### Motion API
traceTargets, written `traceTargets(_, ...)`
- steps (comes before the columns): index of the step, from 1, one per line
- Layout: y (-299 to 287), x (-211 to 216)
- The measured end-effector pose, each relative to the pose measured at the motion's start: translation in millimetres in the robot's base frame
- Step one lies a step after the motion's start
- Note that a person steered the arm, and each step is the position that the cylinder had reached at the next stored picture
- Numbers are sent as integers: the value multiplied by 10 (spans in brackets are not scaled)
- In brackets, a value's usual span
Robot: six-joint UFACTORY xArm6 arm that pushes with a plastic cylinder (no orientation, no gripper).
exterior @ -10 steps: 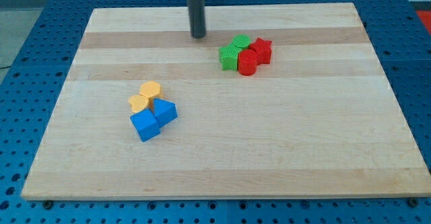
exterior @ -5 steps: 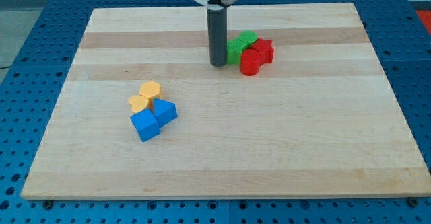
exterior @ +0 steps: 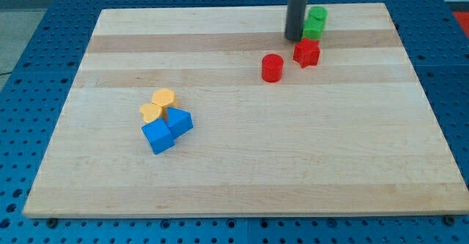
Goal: Push the green star along with green circle to the top right
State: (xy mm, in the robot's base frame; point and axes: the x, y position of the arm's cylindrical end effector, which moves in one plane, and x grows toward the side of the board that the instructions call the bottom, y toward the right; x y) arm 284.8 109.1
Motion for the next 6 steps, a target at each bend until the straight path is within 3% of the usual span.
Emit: traceTargets(6,135,56)
